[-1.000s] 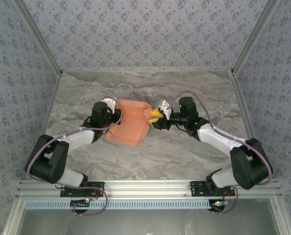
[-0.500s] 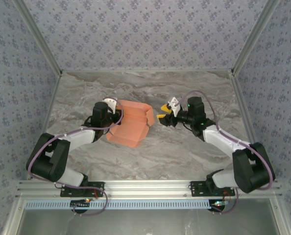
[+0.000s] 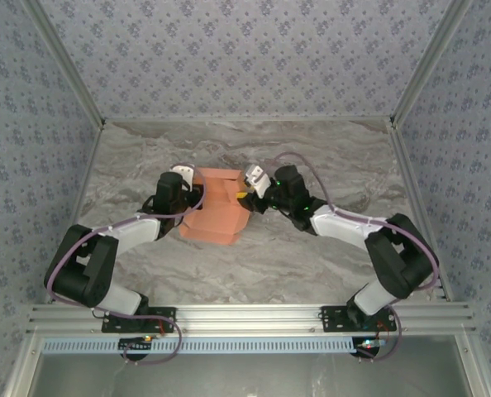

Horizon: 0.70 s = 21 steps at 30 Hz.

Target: Fold the paper box

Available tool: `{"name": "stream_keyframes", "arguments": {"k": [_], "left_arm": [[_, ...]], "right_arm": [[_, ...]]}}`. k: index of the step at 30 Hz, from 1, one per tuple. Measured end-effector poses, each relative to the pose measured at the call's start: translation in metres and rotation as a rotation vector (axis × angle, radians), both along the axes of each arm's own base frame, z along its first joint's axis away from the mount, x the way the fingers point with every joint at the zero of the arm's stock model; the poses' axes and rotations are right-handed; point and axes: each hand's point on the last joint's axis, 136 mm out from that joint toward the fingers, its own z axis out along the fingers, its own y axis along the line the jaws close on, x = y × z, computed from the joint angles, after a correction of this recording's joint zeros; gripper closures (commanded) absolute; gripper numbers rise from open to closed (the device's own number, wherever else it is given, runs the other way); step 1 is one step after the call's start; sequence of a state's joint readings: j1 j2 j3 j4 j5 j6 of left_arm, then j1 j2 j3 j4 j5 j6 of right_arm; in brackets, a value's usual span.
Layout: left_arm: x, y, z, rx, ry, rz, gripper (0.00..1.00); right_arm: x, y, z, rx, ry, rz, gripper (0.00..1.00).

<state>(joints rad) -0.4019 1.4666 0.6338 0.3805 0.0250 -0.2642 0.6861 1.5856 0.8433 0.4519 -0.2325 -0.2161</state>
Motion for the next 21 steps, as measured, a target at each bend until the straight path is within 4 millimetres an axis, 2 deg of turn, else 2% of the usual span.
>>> {"name": "stream_keyframes", "arguments": {"k": [5,11,13,16,18,21], "left_arm": [[0.001,0.010,-0.010,0.036,0.024,0.063,1.00],[-0.002,-0.001,-0.009,0.032,0.012,0.078,1.00],[-0.003,-0.007,-0.006,0.026,-0.005,0.084,1.00],[-0.001,-0.005,-0.004,0.030,-0.031,0.146,1.00],[-0.001,-0.003,-0.004,0.034,-0.041,0.191,1.00],[-0.001,-0.001,-0.006,0.041,-0.045,0.245,0.88]], "right_arm": [[0.024,0.004,-0.027,-0.012,-0.016,-0.184,0.57],[0.048,-0.002,-0.048,-0.038,-0.042,-0.340,0.59],[0.055,-0.005,-0.051,-0.043,-0.051,-0.389,0.64],[0.066,-0.004,-0.049,-0.024,-0.066,-0.448,0.65],[0.070,-0.003,-0.048,-0.012,-0.072,-0.473,0.71],[0.072,-0.001,-0.051,0.009,-0.072,-0.498,0.75]]}}
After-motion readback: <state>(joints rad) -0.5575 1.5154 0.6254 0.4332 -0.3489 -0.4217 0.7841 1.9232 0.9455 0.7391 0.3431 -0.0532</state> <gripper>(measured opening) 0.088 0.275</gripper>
